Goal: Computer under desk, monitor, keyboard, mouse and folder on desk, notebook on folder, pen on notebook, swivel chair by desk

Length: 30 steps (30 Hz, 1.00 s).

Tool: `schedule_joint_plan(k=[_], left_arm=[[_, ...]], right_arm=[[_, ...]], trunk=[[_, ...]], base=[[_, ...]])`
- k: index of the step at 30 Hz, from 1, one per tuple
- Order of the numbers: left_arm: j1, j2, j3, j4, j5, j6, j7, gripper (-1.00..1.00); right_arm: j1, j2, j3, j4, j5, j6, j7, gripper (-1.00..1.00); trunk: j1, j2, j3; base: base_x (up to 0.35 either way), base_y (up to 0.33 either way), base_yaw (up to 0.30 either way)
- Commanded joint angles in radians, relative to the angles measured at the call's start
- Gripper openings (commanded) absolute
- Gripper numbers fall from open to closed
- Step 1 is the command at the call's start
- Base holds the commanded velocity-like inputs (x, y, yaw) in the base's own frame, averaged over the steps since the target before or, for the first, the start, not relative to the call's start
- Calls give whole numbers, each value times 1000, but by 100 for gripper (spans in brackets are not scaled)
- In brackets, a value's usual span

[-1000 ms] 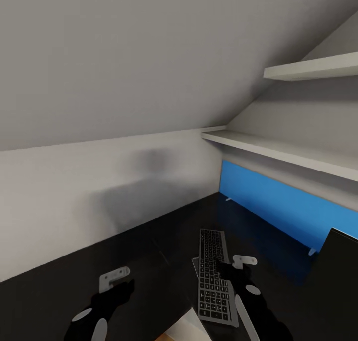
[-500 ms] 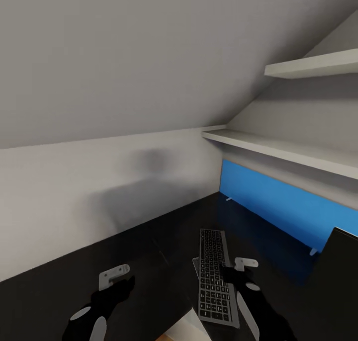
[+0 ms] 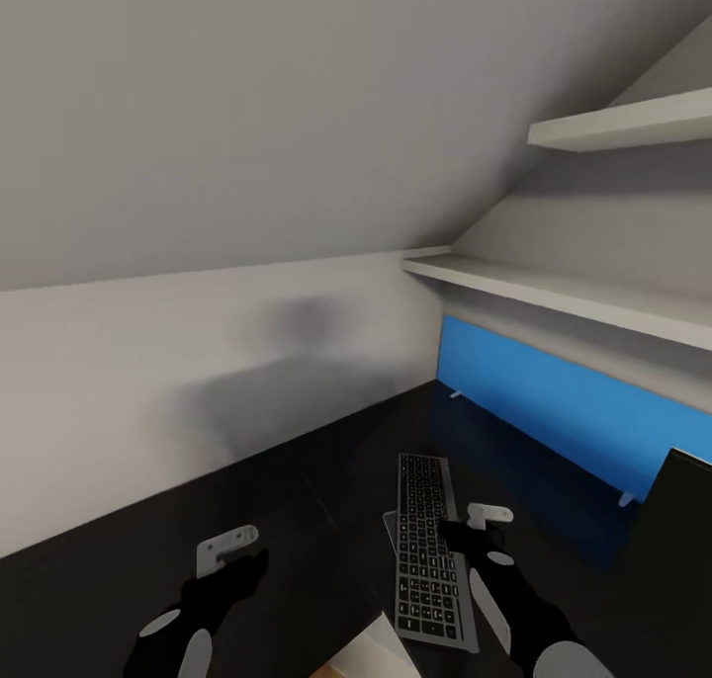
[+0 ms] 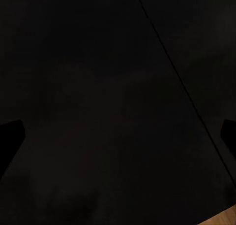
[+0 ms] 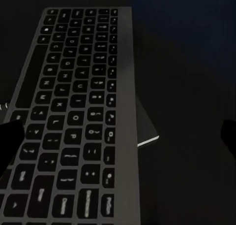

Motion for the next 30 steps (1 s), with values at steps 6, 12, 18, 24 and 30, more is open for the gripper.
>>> schedule_joint_plan(k=[6,12,18,24,30], left_arm=[[0,-1,1,-2,10,3,8,100],[0,-1,2,-2,10,3,8,100],[0,-1,1,-2,10,3,8,100],[0,-1,-3,-2,11,6,8,100],[-79,-1,-33,-2,237,228,8,100]], right_arm=[[-1,0,4,-9,-10,3,-6,100],[-90,-3,4,-9,-9,27,-7,100],[-231,-2,-1,82,-10,95,-8,100],[-435,-10,-108,343,-112,127,-2,100],[-447,-19,-129,364,-164,158,43,100]], trunk=[[24,-44,-21],[47,-86,-39],[70,-128,-58],[77,-142,-64],[100,-184,-83]], base=[[0,0,0],[0,0,0],[0,0,0],[0,0,0],[0,0,0]])
